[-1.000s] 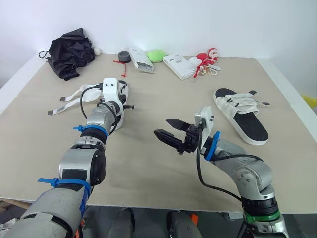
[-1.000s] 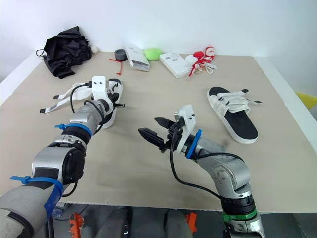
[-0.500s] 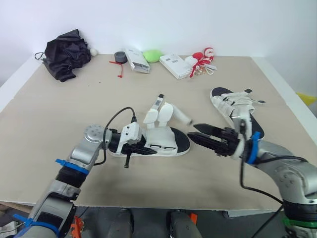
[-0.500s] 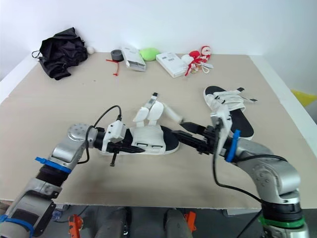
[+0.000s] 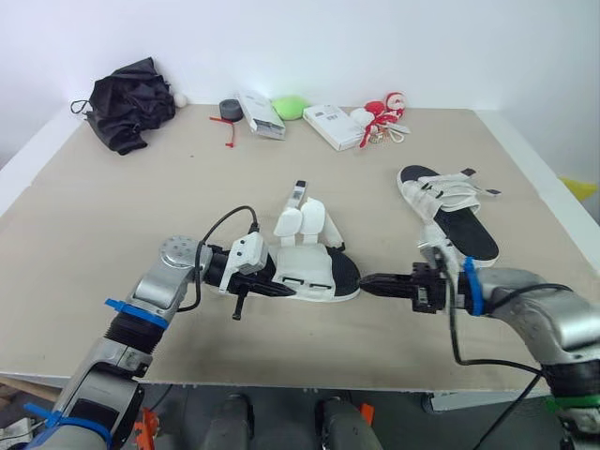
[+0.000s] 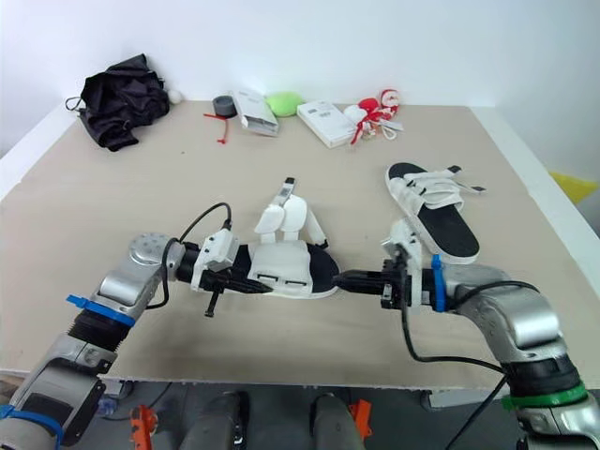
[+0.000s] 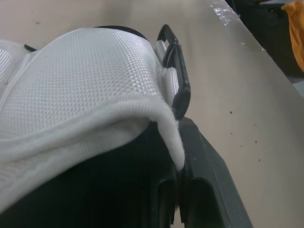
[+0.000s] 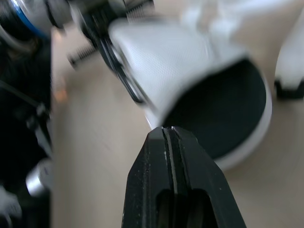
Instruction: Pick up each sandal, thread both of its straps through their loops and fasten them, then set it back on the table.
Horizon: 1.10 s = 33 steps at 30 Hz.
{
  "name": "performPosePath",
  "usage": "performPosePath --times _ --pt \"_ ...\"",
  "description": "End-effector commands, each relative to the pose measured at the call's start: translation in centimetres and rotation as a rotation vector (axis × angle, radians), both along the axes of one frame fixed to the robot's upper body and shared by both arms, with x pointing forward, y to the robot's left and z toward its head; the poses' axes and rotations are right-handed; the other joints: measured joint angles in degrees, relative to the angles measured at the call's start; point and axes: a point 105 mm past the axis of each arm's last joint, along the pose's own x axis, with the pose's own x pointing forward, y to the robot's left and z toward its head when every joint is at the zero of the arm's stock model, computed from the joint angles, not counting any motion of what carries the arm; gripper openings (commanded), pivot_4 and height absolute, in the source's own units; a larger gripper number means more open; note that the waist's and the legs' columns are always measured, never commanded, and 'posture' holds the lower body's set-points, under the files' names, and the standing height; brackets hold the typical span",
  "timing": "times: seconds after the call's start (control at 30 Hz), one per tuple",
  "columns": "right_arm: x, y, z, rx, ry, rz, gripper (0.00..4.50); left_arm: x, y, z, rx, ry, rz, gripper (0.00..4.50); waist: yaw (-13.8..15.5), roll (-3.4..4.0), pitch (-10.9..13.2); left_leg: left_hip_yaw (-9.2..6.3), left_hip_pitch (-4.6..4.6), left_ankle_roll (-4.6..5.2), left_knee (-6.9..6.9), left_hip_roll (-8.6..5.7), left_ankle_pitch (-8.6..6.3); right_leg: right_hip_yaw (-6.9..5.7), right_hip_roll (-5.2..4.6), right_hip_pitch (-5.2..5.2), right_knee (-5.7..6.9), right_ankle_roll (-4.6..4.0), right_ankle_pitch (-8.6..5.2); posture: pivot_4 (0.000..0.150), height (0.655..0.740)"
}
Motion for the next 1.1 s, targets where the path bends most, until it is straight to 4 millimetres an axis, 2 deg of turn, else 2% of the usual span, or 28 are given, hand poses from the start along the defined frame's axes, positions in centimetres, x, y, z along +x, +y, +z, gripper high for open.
performPosePath --times 0.03,0.37,0.67,0.8,0.97,1.1 --pt "1.1 0.0 -0.5 -0.075 -0.023 0.046 0.08 -0.4 0.1 -0.1 0.017 0.013 -0.04 0.0 0.03 0.0 0.0 -0.01 -0.02 0.0 0.0 0.0 0.0 0.0 0.0 -0.01 0.0 0.04 0.02 0.15 0.74" --pt "2.6 2.2 -1.4 -0.153 -0.013 0.219 0.08 -1.3 -0.4 -0.5 -0.003 0.052 -0.078 0.0 -0.05 0.01 -0.01 -0.06 0.01 0.0 -0.06 0.08 -0.01 0.01 0.15 -0.01 0.0 0.23 0.11 0.15 0.74" --pt "3.7 5.6 0.5 -0.093 -0.035 0.34 0.08 -1.6 -0.3 -0.6 -0.018 0.063 -0.078 0.0 -0.29 0.02 -0.02 -0.08 0.04 -0.01 -0.06 0.16 -0.01 0.02 0.23 0.0 0.04 0.2 0.13 0.15 0.74" --pt "3.7 6.9 0.5 -0.085 -0.035 0.378 0.08 -1.5 -0.3 -1.1 -0.004 0.054 -0.067 0.0 -0.23 0.02 -0.02 -0.07 0.02 -0.02 -0.07 0.16 -0.02 0.02 0.22 -0.01 0.04 0.21 0.13 0.15 0.74" --pt "3.4 8.2 -1.1 -0.104 -0.007 0.409 0.08 -1.2 -0.2 -1.6 0.007 0.045 -0.052 0.0 -0.24 0.06 -0.05 -0.07 0.07 -0.02 -0.07 0.17 -0.02 0.02 0.24 0.01 0.07 0.19 0.14 0.15 0.74" --pt "3.4 7.6 -4.0 -0.197 0.027 0.392 0.08 -0.7 0.2 -2.0 0.013 0.032 -0.019 0.0 -0.24 0.06 -0.37 -0.06 0.22 -0.02 -0.07 0.24 -0.02 0.02 0.3 0.1 0.09 0.14 0.15 0.15 0.74"
